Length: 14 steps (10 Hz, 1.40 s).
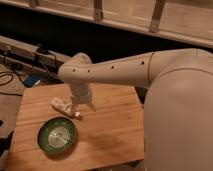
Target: Place the bottle in the ceramic bowl
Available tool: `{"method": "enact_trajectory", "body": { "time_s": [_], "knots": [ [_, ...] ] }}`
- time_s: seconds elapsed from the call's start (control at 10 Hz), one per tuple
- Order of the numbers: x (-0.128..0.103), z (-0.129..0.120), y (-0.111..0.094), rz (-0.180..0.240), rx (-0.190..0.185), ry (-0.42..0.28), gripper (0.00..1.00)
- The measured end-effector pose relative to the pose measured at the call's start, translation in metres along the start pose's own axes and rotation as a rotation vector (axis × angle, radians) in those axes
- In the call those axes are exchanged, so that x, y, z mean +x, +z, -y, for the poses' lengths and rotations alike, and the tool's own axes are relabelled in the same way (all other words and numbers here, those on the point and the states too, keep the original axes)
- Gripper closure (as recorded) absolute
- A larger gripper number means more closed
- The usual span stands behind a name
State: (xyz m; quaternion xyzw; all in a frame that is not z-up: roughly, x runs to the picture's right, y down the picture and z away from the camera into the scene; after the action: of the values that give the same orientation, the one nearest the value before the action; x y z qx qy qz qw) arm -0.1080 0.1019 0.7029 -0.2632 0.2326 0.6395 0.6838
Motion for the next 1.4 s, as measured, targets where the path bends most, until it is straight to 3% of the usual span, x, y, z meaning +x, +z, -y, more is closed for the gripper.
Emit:
{"method": "enact_trajectory", "body": {
  "time_s": [0.3,0.4,0.8,0.9,1.1,1.4],
  "knots": [
    [-0.005,0.0,-0.002,-0.01,0.016,-0.034,0.35],
    [-0.014,-0.003,-0.003,-0.026,0.031,-0.111,0.35],
    [-0.052,-0.006,-0.009,-0.115,0.07,-0.553,0.35],
    [-0.058,-0.004,-0.009,-0.132,0.075,-0.615,0.35],
    [-0.062,-0.002,-0.009,-0.143,0.077,-0.678,0.35],
    [-0.068,-0.013,0.002,-0.108,0.033,-0.662,0.35]
  ]
}}
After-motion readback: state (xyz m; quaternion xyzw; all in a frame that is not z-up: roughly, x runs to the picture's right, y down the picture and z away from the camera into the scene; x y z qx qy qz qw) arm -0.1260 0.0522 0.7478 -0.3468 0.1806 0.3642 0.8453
